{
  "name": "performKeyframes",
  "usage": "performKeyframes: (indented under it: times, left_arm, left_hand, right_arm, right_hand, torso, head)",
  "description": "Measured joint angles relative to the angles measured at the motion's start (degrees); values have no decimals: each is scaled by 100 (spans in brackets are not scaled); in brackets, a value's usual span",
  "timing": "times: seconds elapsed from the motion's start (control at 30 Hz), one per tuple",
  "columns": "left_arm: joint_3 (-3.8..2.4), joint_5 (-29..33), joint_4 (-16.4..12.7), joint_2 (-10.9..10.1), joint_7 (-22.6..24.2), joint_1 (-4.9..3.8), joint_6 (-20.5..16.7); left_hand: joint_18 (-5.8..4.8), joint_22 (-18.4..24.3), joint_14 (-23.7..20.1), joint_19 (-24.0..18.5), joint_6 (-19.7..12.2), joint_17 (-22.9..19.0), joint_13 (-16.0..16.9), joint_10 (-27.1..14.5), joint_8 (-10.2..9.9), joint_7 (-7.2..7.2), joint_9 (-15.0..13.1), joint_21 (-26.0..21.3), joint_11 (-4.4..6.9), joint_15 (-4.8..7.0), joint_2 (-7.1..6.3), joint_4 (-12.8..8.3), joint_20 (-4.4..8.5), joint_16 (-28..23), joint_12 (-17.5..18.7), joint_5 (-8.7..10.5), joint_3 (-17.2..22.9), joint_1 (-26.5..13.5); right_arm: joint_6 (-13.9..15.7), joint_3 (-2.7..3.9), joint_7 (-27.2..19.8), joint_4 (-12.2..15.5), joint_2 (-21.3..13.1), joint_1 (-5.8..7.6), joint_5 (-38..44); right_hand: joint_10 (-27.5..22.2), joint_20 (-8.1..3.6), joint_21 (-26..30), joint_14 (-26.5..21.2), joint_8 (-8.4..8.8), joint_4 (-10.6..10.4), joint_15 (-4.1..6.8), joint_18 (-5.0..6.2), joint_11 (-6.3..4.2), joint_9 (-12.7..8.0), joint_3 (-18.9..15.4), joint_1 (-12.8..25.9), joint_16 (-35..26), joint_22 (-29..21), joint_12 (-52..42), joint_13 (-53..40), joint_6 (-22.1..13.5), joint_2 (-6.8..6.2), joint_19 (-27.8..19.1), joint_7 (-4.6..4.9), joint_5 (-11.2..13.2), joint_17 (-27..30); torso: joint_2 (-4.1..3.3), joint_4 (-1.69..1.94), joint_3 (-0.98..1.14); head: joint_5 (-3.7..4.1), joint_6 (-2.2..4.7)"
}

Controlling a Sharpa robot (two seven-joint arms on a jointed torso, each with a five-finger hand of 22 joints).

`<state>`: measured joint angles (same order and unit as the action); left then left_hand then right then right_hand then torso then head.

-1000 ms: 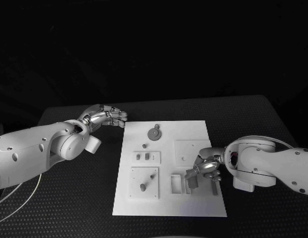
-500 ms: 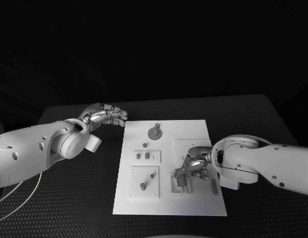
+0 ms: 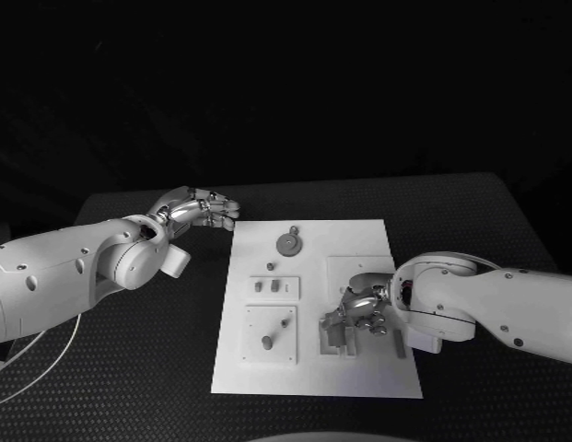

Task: Assemble the parts on the task board

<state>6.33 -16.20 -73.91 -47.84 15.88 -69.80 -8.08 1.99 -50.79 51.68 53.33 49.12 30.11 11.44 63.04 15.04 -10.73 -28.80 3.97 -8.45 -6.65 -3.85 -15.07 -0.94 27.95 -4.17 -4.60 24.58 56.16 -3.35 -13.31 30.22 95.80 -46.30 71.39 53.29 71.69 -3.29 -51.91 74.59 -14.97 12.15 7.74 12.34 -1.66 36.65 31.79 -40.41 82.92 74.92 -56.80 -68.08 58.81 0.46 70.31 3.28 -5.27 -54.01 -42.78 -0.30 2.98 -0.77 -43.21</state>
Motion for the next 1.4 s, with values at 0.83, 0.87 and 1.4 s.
performKeyframes:
  times: [0.83, 0.87, 1.4]
  left_arm:
    - [0, 0, -4, -4, -11, -2, 7]
    - [0, 0, -4, -4, -12, -2, 8]
    - [0, 0, -8, -14, -18, -3, 10]
  left_hand:
    - [1, 4, 0, -19, 0, 10, 1, 0, 0, 0, 5, 0, 0, 0, 0, 0, -19, -22, 0, 0, 0, 0]
    - [1, 4, 0, -19, 0, 10, 1, 0, 0, 0, 5, 0, 0, 0, 0, 0, -19, -22, 0, 0, 0, 0]
    - [1, 9, 0, -19, 0, 21, -4, 0, 0, 0, 4, 0, 0, 0, 0, 0, -19, -22, 0, 0, 0, 0]
  right_arm:
    - [-17, -21, 109, 30, -17, -34, -132]
    - [-17, -21, 110, 30, -17, -34, -135]
    - [3, -17, 140, -19, 26, -73, -151]
  right_hand:
    - [19, 3, 0, -15, 35, 66, -15, 0, 1, -8, 105, 29, 0, 0, 0, 0, 13, 14, 0, -13, -5, -1]
    - [19, 3, 0, -17, 35, 66, -18, 0, 1, -7, 105, 29, 0, 0, 0, 0, 13, 14, 0, -13, -5, -1]
    - [34, 13, 0, -10, 5, 10, -29, 1, -5, -2, 160, 145, 0, 0, 0, -1, 17, -102, 9, -7, -5, 29]
  torso:
    - [3, -4, -3]
    - [3, -4, -3]
    - [2, -3, 1]
  head:
    - [-34, -22]
    - [-36, -22]
    - [-47, -32]
